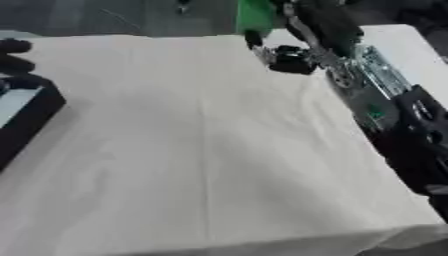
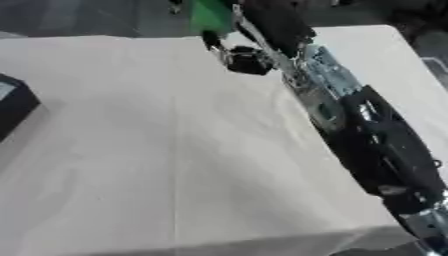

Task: Pick up the objects with one hand, pass them to the other hand, and then place them into the box on the other side of the table.

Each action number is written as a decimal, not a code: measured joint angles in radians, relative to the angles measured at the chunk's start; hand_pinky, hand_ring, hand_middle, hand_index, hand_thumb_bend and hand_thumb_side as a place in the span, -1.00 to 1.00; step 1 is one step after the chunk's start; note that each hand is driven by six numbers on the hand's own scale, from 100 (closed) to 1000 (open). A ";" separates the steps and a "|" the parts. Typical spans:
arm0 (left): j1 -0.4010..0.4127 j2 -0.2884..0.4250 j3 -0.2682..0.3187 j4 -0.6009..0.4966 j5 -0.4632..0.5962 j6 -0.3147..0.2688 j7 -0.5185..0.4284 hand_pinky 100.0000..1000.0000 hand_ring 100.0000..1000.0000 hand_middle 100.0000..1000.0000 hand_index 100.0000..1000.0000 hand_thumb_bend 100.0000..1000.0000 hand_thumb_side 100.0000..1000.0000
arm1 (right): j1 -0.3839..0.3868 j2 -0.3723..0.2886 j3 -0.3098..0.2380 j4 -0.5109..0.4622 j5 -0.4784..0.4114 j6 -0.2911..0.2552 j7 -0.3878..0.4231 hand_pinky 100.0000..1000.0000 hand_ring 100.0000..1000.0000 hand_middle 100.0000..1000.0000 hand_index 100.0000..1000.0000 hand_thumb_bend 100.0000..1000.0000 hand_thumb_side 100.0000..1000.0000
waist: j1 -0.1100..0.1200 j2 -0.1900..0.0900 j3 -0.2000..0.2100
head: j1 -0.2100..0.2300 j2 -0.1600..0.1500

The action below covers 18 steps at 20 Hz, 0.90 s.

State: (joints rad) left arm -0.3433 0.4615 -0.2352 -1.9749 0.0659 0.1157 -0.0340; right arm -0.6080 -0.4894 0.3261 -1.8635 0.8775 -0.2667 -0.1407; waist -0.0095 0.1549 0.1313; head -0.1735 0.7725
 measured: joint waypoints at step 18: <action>-0.116 0.049 -0.192 -0.007 0.023 0.052 -0.217 0.38 1.00 0.61 0.36 -0.61 0.70 | -0.058 0.108 0.131 -0.084 -0.108 -0.088 0.116 0.52 0.16 -0.34 -0.08 -0.65 -1.00 | -0.007 0.005 0.009 | 0.045 0.000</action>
State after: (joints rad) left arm -0.4596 0.5109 -0.4274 -1.9821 0.0894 0.1676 -0.2506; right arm -0.6661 -0.3809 0.4569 -1.9476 0.7692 -0.3543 -0.0250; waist -0.0170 0.1598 0.1406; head -0.1286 0.7725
